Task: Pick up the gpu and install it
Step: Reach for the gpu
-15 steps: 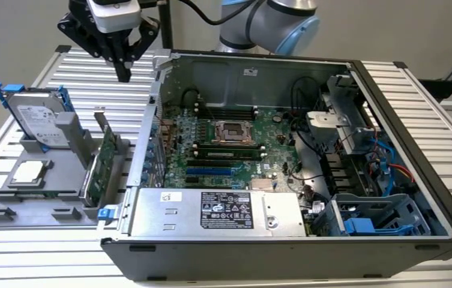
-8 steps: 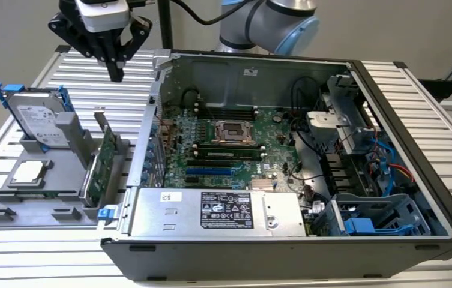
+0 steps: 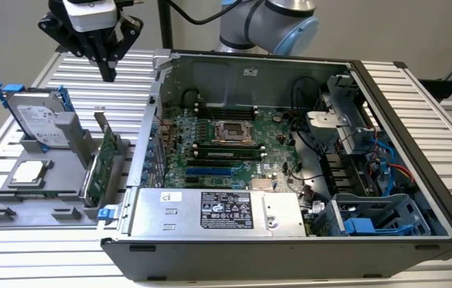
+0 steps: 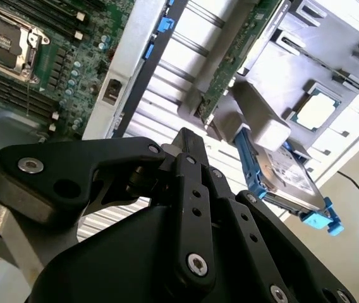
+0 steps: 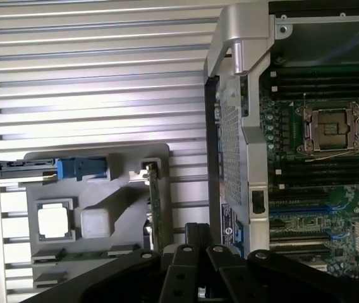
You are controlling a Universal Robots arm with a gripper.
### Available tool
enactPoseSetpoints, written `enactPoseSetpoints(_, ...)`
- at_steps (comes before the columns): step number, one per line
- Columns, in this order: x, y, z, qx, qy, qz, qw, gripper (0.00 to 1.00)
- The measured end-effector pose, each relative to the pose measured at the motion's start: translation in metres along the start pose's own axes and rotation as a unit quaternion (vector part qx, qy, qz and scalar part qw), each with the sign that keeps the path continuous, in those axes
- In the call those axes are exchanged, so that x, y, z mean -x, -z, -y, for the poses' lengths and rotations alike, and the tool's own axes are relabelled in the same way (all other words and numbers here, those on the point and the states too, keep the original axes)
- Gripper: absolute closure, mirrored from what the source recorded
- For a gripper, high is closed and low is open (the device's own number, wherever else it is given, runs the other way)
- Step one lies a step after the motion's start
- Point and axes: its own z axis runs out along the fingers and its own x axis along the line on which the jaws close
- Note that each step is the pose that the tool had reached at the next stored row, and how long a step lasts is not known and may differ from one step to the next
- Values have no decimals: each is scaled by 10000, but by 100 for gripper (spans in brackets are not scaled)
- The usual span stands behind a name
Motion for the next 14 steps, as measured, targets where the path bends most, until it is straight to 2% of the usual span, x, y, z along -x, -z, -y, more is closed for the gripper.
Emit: enactPoseSetpoints(14, -183, 4, 13, 0, 0, 0, 10000, 100)
